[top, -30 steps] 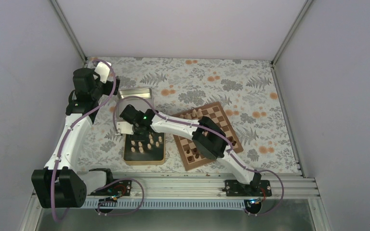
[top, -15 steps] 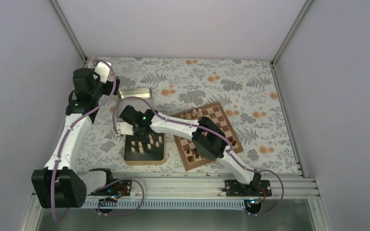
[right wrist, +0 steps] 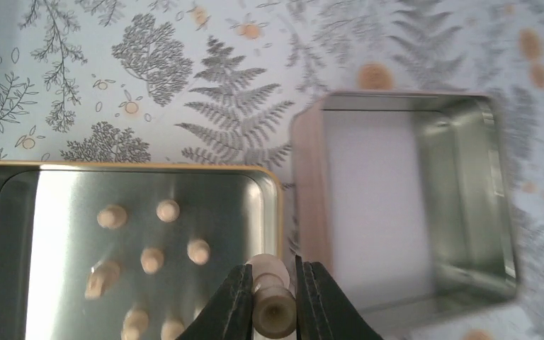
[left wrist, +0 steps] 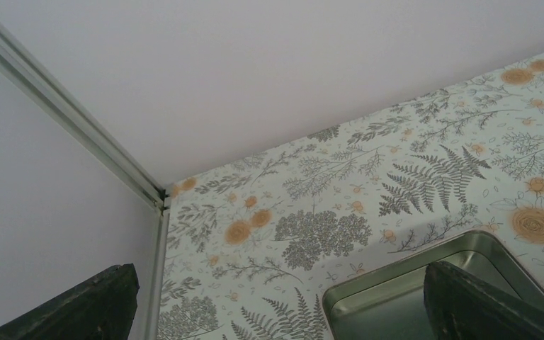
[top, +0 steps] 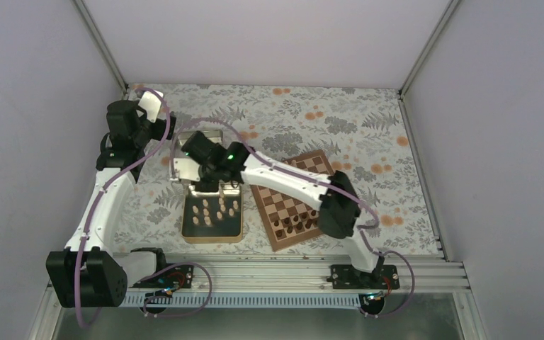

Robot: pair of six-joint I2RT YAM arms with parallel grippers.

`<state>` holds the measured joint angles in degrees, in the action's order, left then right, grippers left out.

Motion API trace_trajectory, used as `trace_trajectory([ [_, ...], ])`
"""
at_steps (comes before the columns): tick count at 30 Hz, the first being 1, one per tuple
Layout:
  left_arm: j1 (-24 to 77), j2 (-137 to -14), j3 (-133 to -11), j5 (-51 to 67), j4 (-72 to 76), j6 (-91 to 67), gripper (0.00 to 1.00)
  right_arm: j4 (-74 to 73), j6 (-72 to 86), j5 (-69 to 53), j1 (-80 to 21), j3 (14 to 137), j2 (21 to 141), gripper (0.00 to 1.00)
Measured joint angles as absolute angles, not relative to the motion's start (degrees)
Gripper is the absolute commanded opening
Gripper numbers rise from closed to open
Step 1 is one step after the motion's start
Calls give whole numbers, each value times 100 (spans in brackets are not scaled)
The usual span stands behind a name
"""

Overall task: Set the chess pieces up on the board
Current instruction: Pick up the chess piece from the storage box, then place the chess piece on the chessboard.

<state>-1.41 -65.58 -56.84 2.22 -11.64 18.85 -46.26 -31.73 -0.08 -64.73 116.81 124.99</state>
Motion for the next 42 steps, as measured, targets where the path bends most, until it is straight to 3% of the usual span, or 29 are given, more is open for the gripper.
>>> trace_trajectory([
  [7, -150, -6549, -5684, 220, -1164, 1885, 100, -4600, -3159, 8, -5712, 10853, 11312, 14],
  [15, -150, -6549, -5684, 222, -1164, 1885, 100, -4552, -3251, 73, -4644, 9515, 11061, 14],
  [42, -150, -6549, -5684, 224, -1164, 1885, 100, -4591, -3492, -209, -4598, 9124, 11655, 15],
])
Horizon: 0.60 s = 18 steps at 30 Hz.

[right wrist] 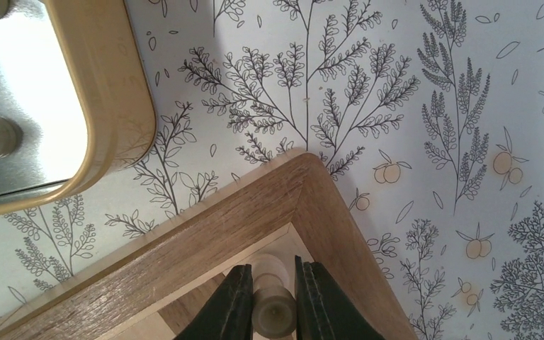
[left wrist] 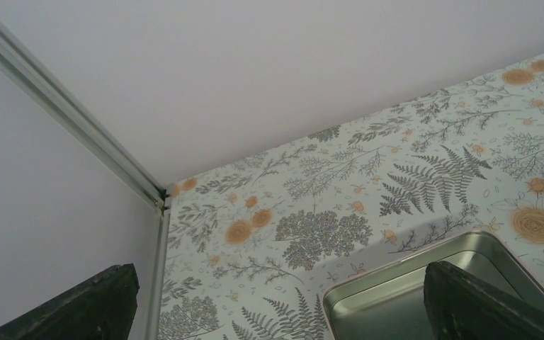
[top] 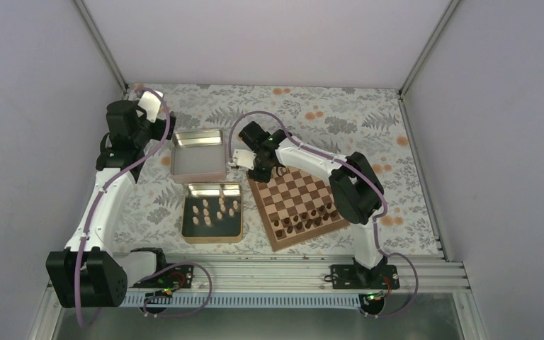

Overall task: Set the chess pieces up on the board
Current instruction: Place the chess piece on the chessboard.

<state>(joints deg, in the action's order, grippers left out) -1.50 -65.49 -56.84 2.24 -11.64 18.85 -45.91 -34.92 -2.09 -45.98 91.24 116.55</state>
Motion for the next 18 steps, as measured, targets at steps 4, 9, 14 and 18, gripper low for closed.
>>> trace_trajectory([
  [4, -150, -6549, -5684, 226, -1164, 1885, 100, -4591, -3492, -237, -4598, 9124, 11657, 15],
  [9, -150, -6549, -5684, 228, -1164, 1885, 100, -4591, -3492, -237, -4598, 9124, 11660, 16],
  [14, -150, -6549, -5684, 237, -1164, 1885, 100, -4591, -3492, -231, -4591, 9124, 11677, 17],
  [18, -152, -6549, -5684, 246, -1164, 1885, 100, -4591, -3492, -226, -4565, 9124, 11686, 18],
])
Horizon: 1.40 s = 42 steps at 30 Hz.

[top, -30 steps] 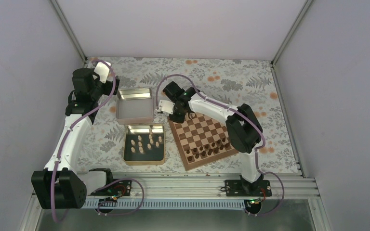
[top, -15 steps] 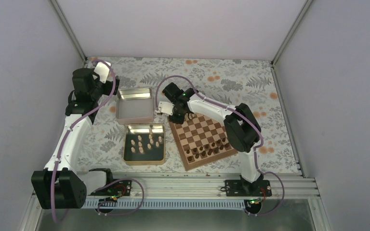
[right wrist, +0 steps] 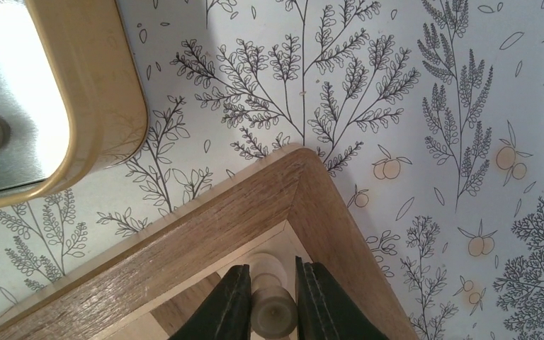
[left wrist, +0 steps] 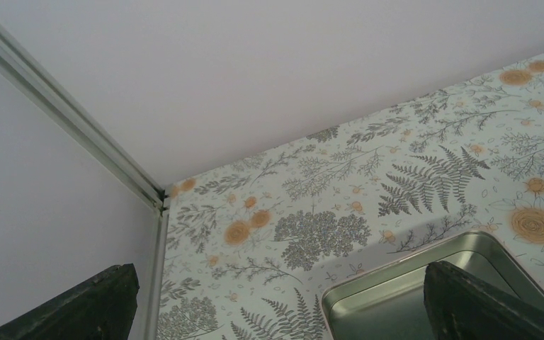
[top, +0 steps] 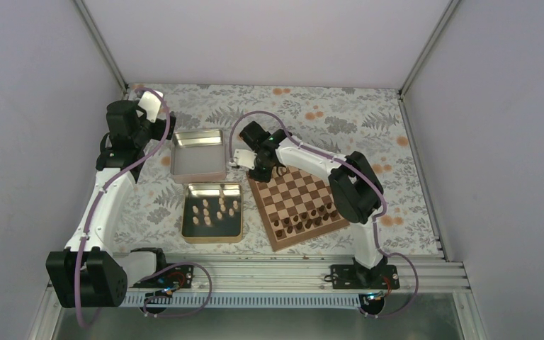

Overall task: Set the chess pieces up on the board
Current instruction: Place the chess piece on the chessboard, then pick up the chess piece from the storage box.

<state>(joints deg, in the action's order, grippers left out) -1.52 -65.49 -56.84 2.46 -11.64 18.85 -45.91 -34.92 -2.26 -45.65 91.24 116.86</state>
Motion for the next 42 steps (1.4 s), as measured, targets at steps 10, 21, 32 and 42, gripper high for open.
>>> trace_trajectory([
  [10, -150, -6549, -5684, 263, -1164, 1885, 100, -4591, -3492, -200, -4563, 9124, 11738, 23],
  [21, -152, -6549, -5684, 266, -1164, 1885, 100, -4606, -3492, -1, -4560, 9126, 11738, 27],
  [32, -152, -6549, -5684, 263, -1164, 1885, 100, -5221, -3557, 226, -4875, 10516, 11740, 31],
  [42, -167, -6549, -5684, 266, -1164, 1885, 100, -5566, -3601, -73, -5929, 11483, 12300, 30],
])
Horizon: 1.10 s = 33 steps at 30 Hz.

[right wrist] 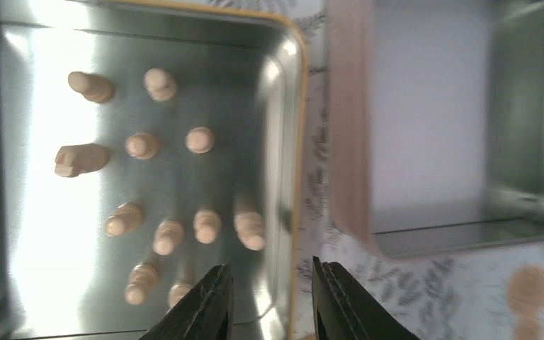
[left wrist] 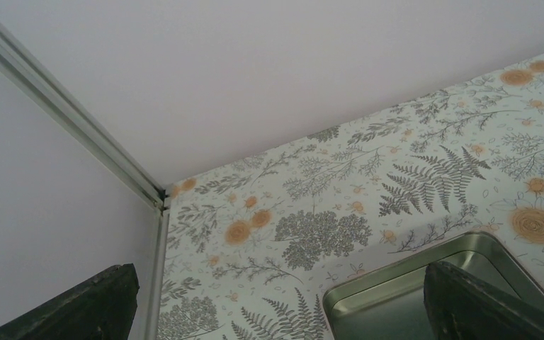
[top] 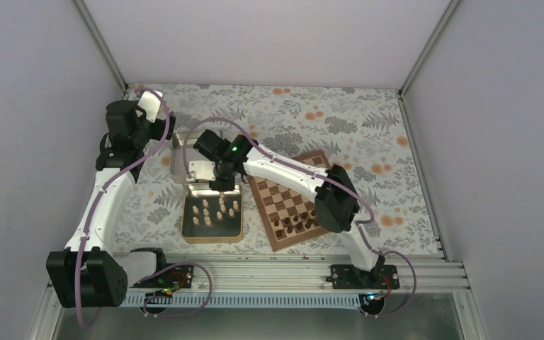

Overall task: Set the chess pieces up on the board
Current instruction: Pick up the chess piece from the storage box.

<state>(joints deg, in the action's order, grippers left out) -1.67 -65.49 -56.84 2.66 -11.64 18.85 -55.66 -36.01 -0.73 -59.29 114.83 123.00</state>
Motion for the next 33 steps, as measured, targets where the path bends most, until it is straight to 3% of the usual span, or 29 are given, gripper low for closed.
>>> trace_trajectory([
  [18, -263, -6952, -5815, 263, -1127, 2016, 100, -5795, -3614, -506, -6117, 10711, 12569, 30],
  [33, -392, -7207, -5714, 268, -561, 2012, 100, -5564, -3590, -803, -6182, 10755, 12578, 32],
])
